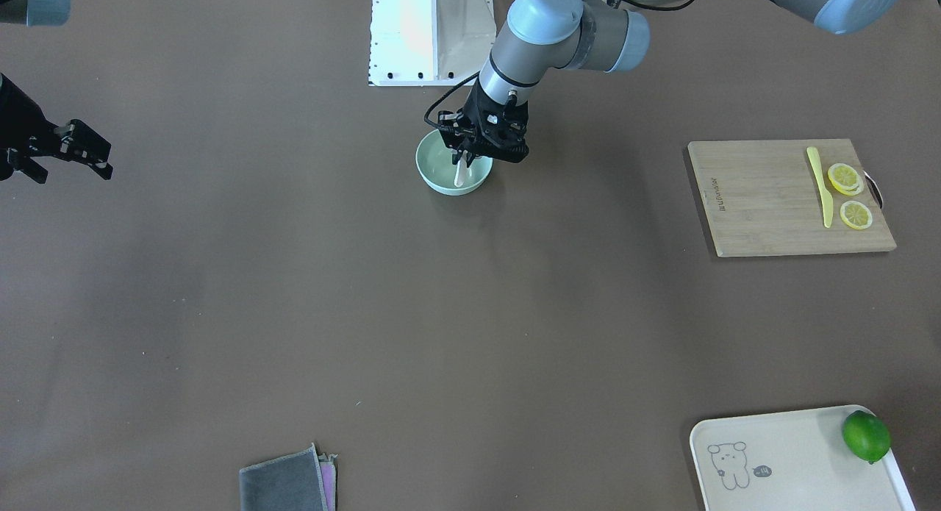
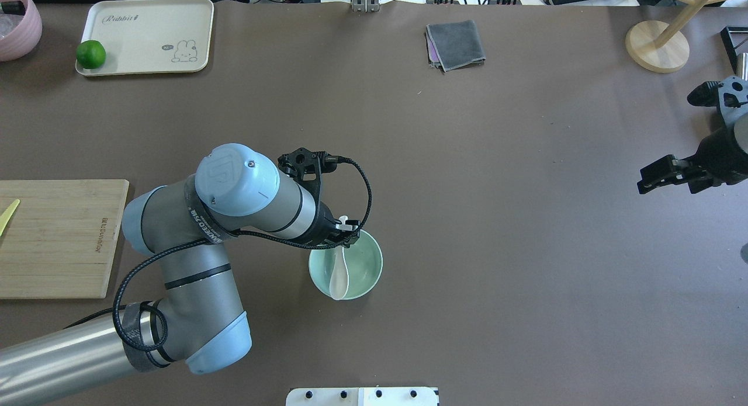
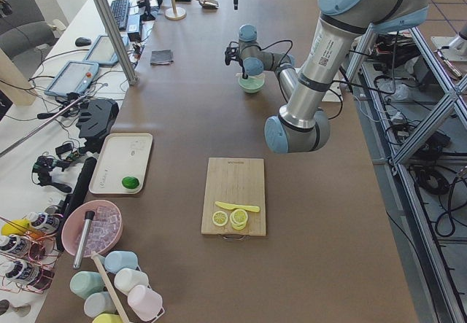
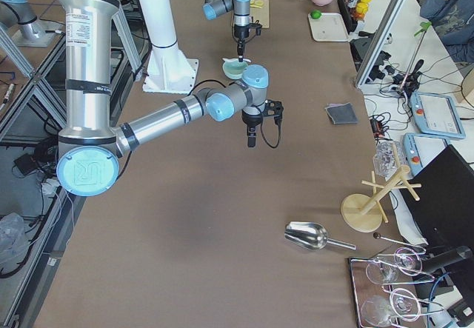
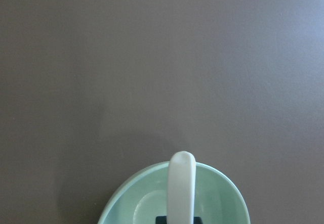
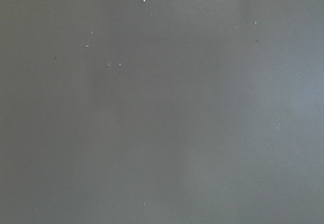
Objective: Place spoon in bowl
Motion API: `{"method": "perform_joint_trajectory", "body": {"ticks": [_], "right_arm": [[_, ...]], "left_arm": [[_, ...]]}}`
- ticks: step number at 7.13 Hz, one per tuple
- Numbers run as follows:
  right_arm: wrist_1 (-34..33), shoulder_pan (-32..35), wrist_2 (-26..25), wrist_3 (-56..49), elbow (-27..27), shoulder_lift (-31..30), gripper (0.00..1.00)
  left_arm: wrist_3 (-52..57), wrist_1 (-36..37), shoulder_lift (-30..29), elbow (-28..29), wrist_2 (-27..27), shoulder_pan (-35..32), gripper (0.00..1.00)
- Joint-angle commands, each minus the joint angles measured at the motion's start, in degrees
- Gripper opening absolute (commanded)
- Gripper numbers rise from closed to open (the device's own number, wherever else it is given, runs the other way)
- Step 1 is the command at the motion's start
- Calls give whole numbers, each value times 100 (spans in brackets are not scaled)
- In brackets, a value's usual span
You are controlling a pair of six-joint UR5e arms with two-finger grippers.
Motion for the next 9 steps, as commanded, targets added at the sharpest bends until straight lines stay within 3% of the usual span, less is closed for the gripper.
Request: {"method": "perform_joint_trajectory", "body": {"ticks": [1, 3, 4, 6, 7, 9], "right_arm": [[26, 22, 35, -16, 13, -96, 100], [35, 144, 149, -25, 31, -97, 100], [27, 267, 193, -234, 13, -105, 100], [-44, 757, 220, -1093, -240, -149, 100], [-52, 1056, 350, -1471, -451, -132, 100], [-52, 1724, 571, -2428, -1108, 87, 100]], "left_arm": [[-21, -2, -19, -66, 218, 72, 97], [14, 207, 24, -267, 183, -50, 98], [258, 800, 147, -582, 148, -303, 98], [2340, 2888, 323, -1372, 148, -1048, 97], [3231, 3037, 898, -1750, 43, -1635, 98], [5645, 2986, 1988, -1754, -1384, -3259, 98]]}}
